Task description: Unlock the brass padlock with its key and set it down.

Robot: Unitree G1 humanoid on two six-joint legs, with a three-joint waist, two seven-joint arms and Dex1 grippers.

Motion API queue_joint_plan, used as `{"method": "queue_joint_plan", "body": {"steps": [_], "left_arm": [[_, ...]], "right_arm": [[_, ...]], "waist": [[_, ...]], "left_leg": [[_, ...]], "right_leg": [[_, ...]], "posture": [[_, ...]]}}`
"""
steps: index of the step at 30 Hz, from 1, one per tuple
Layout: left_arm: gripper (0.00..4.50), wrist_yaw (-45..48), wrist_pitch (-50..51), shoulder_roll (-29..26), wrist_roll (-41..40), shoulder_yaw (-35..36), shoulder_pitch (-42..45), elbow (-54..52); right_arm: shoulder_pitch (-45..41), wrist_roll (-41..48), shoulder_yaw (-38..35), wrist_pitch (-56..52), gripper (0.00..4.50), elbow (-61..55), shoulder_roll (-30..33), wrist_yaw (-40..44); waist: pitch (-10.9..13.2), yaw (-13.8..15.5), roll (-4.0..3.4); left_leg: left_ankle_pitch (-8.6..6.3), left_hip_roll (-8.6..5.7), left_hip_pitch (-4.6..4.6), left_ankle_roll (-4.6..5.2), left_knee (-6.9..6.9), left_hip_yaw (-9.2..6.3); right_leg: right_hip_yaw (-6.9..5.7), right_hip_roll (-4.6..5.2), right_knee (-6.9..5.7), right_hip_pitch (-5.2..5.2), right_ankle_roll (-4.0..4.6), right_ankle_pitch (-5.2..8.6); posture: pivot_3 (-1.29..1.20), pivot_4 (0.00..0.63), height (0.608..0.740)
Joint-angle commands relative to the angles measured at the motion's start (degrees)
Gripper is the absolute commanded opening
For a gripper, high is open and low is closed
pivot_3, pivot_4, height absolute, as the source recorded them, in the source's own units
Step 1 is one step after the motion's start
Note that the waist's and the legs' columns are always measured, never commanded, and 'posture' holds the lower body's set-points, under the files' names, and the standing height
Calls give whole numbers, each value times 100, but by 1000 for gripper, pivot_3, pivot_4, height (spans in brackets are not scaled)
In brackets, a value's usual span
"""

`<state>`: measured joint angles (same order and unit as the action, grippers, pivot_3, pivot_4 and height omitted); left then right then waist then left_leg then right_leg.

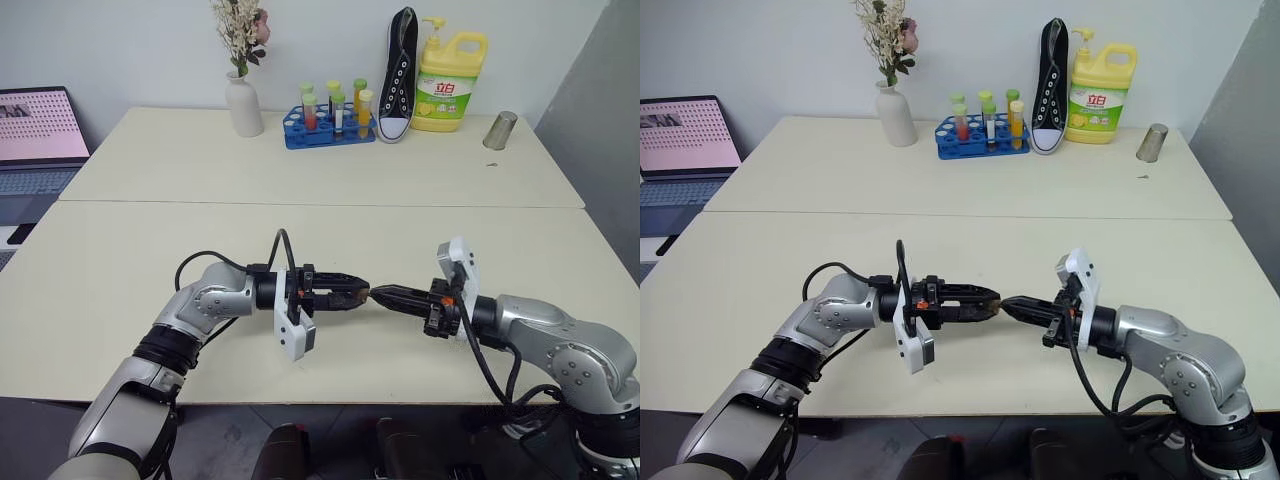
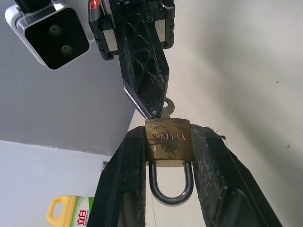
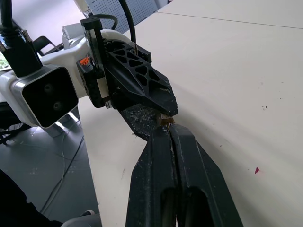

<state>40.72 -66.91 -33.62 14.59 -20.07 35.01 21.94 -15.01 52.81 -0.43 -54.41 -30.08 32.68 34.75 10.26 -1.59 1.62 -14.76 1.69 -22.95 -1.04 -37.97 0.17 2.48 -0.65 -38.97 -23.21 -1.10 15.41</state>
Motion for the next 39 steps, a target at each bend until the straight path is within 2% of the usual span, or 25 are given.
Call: {"method": "queue_joint_plan", "body": {"steps": [1, 8, 11, 15, 16, 30, 34, 36, 39], "left_arm": [[972, -125, 69, -52, 19, 19, 26, -125], [972, -152, 119, -61, 22, 6, -19, -174], [972, -154, 132, -68, 26, 2, -32, -201], [972, -155, 143, -81, 33, -10, -41, -219], [972, -156, 139, -82, 39, -13, -35, -213], [972, -147, 181, -84, 3, -26, -66, -292], [972, -150, 189, -84, 6, -22, -75, -303], [972, -152, 192, -84, 11, -20, -81, -311], [972, -155, 207, -79, 10, -19, -90, -318]], "right_arm": [[-138, 241, -82, -45, 0, -154, 152, 263], [-74, 60, 32, 109, 0, -189, 236, 345], [-30, 8, -6, 171, 653, -175, 191, 276], [6, -36, -11, 157, 2105, -168, 228, 243], [12, -22, -17, 136, 2112, -163, 237, 246], [-22, 27, 55, 23, 2112, -26, 115, 216], [-60, 22, 70, 12, 890, 14, 90, 221], [-81, 43, 62, 5, 72, 38, 82, 217], [-98, 58, 77, -8, 0, 52, 105, 247]], "waist": [[0, 0, 0], [0, 0, 0], [0, 0, 0], [0, 0, 0], [0, 0, 0], [0, 0, 0], [0, 0, 0], [0, 0, 0], [0, 0, 0]], "left_leg": [[0, 0, 0, 0, 0, 0], [0, 0, 0, 0, 0, 0], [0, 0, 0, 0, 0, 0], [0, 0, 0, 0, 0, 1], [0, 0, 0, 0, 0, 1], [0, 0, 0, 0, 0, 0], [0, 0, 0, 0, 0, 1], [0, 0, 0, 0, 0, 1], [0, 0, 0, 0, 0, 1]], "right_leg": [[0, 0, 0, 0, 0, 0], [0, 0, 0, 0, 0, 0], [0, 0, 0, 0, 0, 0], [0, 0, 0, 0, 0, 0], [0, 0, 0, 0, 0, 0], [0, 0, 0, 0, 0, 0], [0, 0, 0, 0, 0, 0], [0, 0, 0, 0, 0, 0], [0, 0, 0, 0, 0, 0]], "posture": [[0, 150, 740], [0, 150, 740], [0, 150, 740], [0, 150, 740], [0, 150, 740], [0, 150, 740], [0, 150, 740], [0, 150, 740], [0, 150, 740]]}}
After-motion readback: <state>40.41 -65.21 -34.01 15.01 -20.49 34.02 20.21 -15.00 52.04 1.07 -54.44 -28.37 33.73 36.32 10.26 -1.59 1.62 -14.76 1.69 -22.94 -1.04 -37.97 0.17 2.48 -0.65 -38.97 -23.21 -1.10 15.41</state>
